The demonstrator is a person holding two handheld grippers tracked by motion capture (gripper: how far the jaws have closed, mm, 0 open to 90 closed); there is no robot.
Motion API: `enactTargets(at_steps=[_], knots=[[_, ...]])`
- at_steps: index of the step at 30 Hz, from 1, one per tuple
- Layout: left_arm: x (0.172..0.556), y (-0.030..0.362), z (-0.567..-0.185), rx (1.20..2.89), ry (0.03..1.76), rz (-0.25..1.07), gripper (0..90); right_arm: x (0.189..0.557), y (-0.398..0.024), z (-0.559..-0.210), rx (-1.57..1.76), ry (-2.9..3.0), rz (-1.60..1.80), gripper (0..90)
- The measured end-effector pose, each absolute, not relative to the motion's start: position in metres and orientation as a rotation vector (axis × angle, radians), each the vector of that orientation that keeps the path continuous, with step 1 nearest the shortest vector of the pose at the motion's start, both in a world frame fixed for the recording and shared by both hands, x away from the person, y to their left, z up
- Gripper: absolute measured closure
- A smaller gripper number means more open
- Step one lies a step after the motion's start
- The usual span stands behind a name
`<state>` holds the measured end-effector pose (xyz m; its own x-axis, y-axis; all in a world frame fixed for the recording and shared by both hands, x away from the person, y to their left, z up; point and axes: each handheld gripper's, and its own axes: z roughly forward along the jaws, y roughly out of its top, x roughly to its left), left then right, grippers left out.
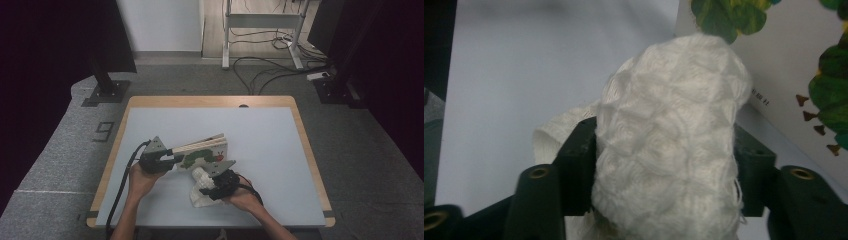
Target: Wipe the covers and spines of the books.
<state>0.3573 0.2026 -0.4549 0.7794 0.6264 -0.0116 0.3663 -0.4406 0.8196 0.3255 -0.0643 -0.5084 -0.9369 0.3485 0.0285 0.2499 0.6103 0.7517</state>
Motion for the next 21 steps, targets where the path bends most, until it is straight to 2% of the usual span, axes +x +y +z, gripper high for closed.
enactTargets(at_steps=[1, 8, 21], knots=[[0.357, 0.202, -0.455, 2.075, 0.740, 0.369, 61.0, 0.325, -0.064, -0.505, 0.500, 2.709, 1.233, 33.6], [0.357, 0.202, -0.455, 2.076, 0.739, 0.368, 60.9, 0.323, -0.062, -0.490, 0.478, 2.689, 1.249, 26.8], [0.357, 0.202, -0.455, 2.076, 0.739, 0.368, 60.8, 0.326, -0.068, -0.479, 0.497, 2.661, 1.236, 22.0]])
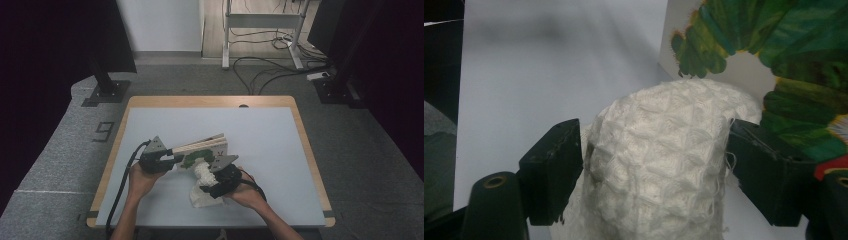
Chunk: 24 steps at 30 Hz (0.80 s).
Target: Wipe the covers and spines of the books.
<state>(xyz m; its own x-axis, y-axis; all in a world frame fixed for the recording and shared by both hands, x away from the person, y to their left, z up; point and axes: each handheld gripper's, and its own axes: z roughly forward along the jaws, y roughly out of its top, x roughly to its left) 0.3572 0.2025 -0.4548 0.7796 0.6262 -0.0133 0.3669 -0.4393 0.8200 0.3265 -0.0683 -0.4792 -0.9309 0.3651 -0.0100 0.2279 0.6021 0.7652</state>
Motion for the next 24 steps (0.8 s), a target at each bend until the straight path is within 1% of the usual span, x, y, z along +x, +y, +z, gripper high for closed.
enactTargets(at_steps=[6, 13, 24], knots=[[0.357, 0.202, -0.455, 2.077, 0.739, 0.368, 60.9, 0.327, -0.074, -0.470, 0.520, 2.645, 1.246, 19.1], [0.357, 0.202, -0.455, 2.078, 0.738, 0.368, 60.9, 0.330, -0.082, -0.464, 0.550, 2.624, 1.256, 18.4], [0.357, 0.203, -0.455, 2.079, 0.738, 0.365, 61.2, 0.343, -0.117, -0.458, 0.682, 2.541, 1.289, 19.3]])
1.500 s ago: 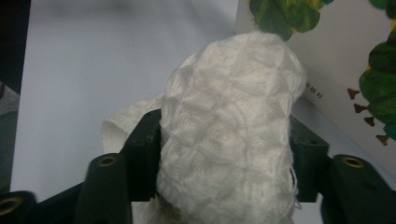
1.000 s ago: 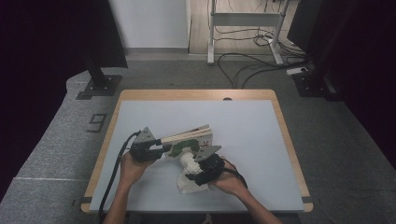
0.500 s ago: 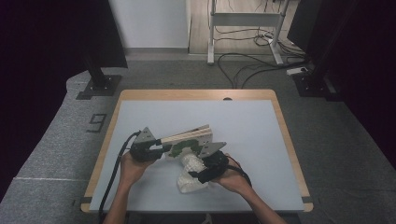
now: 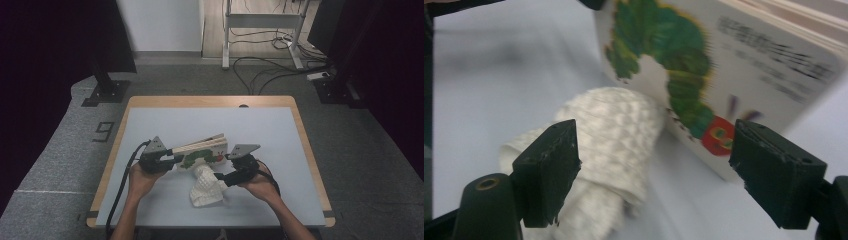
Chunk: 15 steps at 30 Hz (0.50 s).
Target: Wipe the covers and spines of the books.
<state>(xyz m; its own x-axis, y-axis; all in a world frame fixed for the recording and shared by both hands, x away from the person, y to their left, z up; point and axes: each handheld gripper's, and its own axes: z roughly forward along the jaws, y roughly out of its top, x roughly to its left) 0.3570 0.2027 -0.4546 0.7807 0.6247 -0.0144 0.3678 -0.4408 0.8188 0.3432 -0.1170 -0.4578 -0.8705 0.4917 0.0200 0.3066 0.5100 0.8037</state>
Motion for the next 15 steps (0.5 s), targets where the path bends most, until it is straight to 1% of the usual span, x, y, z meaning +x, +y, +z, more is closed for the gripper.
enactTargets(at_steps=[9, 15], knots=[[0.356, 0.203, -0.454, 2.085, 0.735, 0.365, 61.5, 0.357, -0.146, -0.461, 0.787, 2.479, 1.283, 19.6], [0.356, 0.203, -0.454, 2.084, 0.735, 0.364, 62.0, 0.370, -0.153, -0.465, 0.825, 2.460, 1.298, 18.9]])
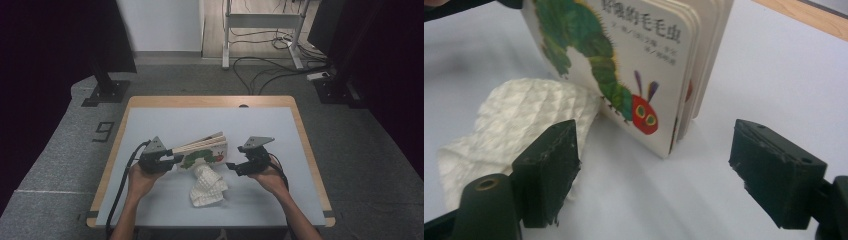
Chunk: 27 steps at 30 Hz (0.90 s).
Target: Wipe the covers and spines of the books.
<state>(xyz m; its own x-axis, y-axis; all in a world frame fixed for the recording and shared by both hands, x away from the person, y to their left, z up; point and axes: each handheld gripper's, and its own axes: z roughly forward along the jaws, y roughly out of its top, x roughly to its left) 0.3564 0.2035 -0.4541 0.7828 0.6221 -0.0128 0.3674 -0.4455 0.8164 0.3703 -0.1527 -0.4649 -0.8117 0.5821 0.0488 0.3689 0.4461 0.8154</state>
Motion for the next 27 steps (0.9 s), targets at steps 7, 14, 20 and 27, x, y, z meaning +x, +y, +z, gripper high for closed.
enactTargets(at_steps=[7, 14, 20, 27], knots=[[0.357, 0.204, -0.454, 2.084, 0.735, 0.364, 62.0, 0.387, -0.142, -0.465, 0.822, 2.459, 1.329, 15.6], [0.357, 0.204, -0.454, 2.084, 0.731, 0.362, 62.0, 0.410, -0.124, -0.465, 0.801, 2.473, 1.352, 13.3], [0.357, 0.204, -0.454, 2.084, 0.729, 0.361, 62.0, 0.423, -0.117, -0.469, 0.780, 2.481, 1.374, 13.2], [0.357, 0.204, -0.454, 2.084, 0.728, 0.359, 61.8, 0.425, -0.113, -0.465, 0.725, 2.496, 1.425, 19.7]])
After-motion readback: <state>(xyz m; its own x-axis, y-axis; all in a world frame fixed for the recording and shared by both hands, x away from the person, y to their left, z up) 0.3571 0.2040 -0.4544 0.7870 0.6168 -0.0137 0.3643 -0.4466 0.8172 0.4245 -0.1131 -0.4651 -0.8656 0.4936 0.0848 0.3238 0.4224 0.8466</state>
